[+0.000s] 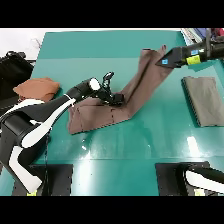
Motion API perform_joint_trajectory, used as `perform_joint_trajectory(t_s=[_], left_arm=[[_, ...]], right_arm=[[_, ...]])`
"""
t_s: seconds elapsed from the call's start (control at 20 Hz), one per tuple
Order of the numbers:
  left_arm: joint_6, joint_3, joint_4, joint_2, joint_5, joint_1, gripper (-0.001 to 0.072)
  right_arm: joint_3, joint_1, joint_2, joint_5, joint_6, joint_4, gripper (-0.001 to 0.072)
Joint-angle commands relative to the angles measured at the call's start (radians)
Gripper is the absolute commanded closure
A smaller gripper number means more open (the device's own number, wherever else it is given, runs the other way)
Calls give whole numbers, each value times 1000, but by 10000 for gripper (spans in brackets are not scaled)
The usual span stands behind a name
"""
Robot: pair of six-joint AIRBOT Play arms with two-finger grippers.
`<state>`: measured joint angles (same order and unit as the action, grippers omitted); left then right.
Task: Fold the shirts.
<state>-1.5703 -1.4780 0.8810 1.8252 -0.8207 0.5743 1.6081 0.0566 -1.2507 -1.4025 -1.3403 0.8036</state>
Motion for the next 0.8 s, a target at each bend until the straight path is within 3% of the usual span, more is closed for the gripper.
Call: perform_joint_trajectory(t_s=[0.0,0.2,0.4,0.6,0.65,0.7,0.75], left_arm=[[0,-2,2,2,-3,0,681],[0,-67,64,-37,-83,-45,681],[0,-125,248,-235,-179,-215,680],[0,-145,380,-484,-220,-424,680],[0,-145,401,-537,-221,-463,680],[0,-145,412,-578,-225,-491,680],[0,-145,414,-612,-233,-513,679]], right_arm=[[31,114,6,62,-33,-2,693],[31,221,6,134,-40,-2,694],[30,366,-26,244,-41,-56,693],[31,598,-171,490,25,-170,682],[31,660,-214,556,56,-189,545],[31,716,-258,605,68,-208,357],[33,753,-291,616,67,-210,321]])
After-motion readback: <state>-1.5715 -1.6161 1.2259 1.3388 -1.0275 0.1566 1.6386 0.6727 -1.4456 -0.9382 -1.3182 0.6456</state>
